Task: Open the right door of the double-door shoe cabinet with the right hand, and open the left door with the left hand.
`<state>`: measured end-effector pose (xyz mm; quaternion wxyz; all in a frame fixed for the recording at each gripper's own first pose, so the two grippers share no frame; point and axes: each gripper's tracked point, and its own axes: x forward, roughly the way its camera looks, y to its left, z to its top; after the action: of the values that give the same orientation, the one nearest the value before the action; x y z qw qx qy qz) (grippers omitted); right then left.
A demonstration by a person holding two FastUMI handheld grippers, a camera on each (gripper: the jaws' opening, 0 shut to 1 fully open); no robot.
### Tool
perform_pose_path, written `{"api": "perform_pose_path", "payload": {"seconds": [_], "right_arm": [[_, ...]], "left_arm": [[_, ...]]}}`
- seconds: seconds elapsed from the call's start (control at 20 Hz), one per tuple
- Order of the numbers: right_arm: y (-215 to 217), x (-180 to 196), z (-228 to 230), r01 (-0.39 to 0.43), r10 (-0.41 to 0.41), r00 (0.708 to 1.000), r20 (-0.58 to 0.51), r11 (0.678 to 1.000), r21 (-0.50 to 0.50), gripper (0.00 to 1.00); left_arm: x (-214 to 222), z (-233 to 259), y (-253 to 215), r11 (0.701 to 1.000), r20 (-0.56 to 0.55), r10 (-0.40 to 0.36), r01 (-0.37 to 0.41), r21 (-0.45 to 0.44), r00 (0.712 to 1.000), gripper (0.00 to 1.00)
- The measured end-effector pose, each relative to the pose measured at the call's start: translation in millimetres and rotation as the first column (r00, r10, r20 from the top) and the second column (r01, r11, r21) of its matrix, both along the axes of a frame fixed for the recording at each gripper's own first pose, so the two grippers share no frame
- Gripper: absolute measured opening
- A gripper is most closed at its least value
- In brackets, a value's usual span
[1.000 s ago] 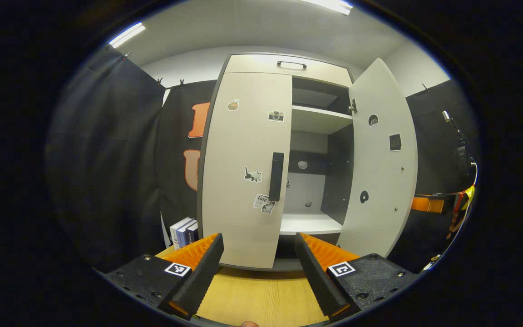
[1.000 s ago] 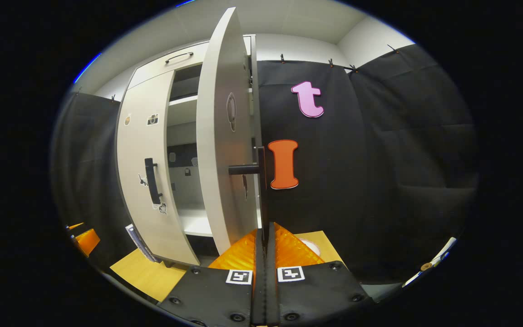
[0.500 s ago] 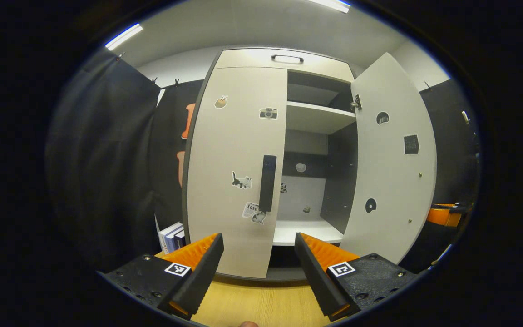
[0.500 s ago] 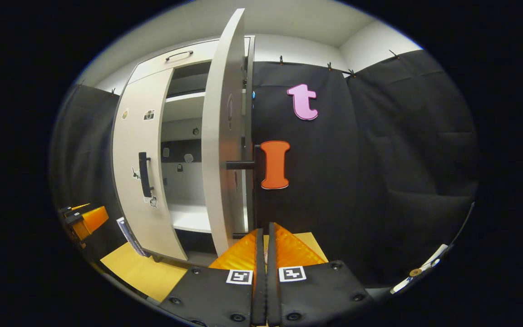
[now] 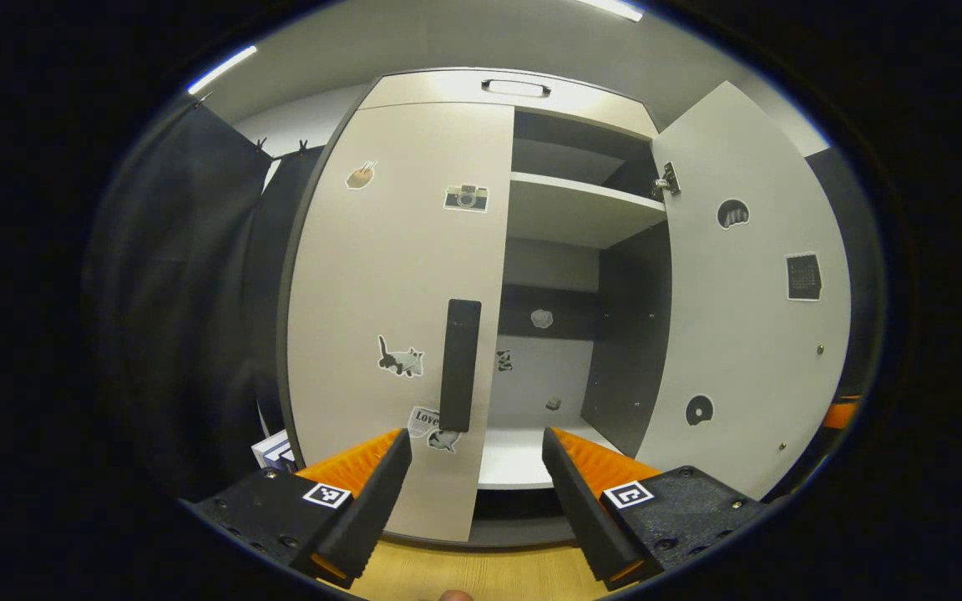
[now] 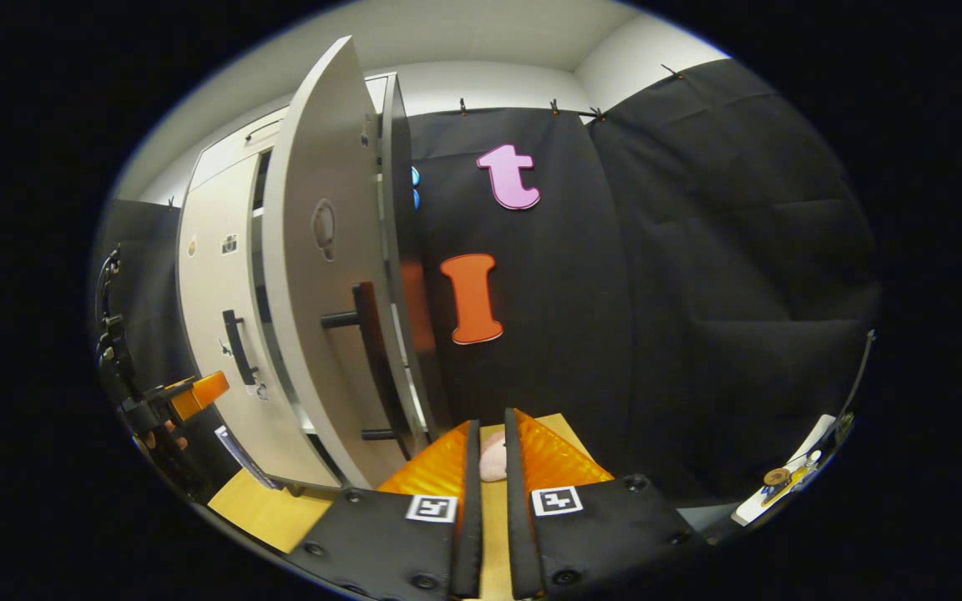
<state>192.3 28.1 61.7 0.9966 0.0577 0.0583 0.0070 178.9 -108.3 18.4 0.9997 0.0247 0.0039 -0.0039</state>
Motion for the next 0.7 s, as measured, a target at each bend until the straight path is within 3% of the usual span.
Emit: {"api": "perform_pose_path", "payload": {"seconds": [0.1, 0.15, 0.2, 0.4, 0.55, 0.7], "right_arm": [[-2.2, 0.1, -0.8, 0.001, -0.001, 1.0, -0.007, 1.0, -0.005, 0.51], [-5.3, 1.9, -1.8, 0.012, -0.012, 1.0, -0.009, 1.0, -0.013, 0.41], [-8.4, 0.7, -0.4, 0.02, -0.02, 1.0, -0.004, 1.0, -0.019, 0.39], [-19.4, 6.2, -0.1, 0.062, -0.062, 0.998, 0.005, 0.997, -0.037, 1.0], [-19.0, 9.7, 0.0, 0.063, -0.063, 0.998, 0.003, 0.997, -0.034, 0.99], [-20.1, 12.4, 0.7, 0.067, -0.067, 0.998, 0.007, 0.997, -0.039, 0.99]], "left_arm": [[18.4, 3.8, 5.7, 1.0, 0.015, 0.02, -0.02, 0.02, 1.0, 0.95], [26.5, 5.2, 10.7, 0.999, 0.023, 0.036, -0.037, 0.034, 0.999, 0.92], [34.6, 4.8, 14.4, 0.998, 0.025, 0.05, -0.051, 0.044, 0.998, 0.92], [65.2, 5.1, 23.7, 0.997, 0.028, 0.062, -0.063, 0.039, 0.998, 0.95], [83.1, 2.5, 29.6, 0.996, 0.027, 0.072, -0.074, 0.044, 0.997, 0.92], [95.7, -0.7, 30.7, 0.996, 0.016, 0.069, -0.07, 0.051, 0.997, 0.95]]}}
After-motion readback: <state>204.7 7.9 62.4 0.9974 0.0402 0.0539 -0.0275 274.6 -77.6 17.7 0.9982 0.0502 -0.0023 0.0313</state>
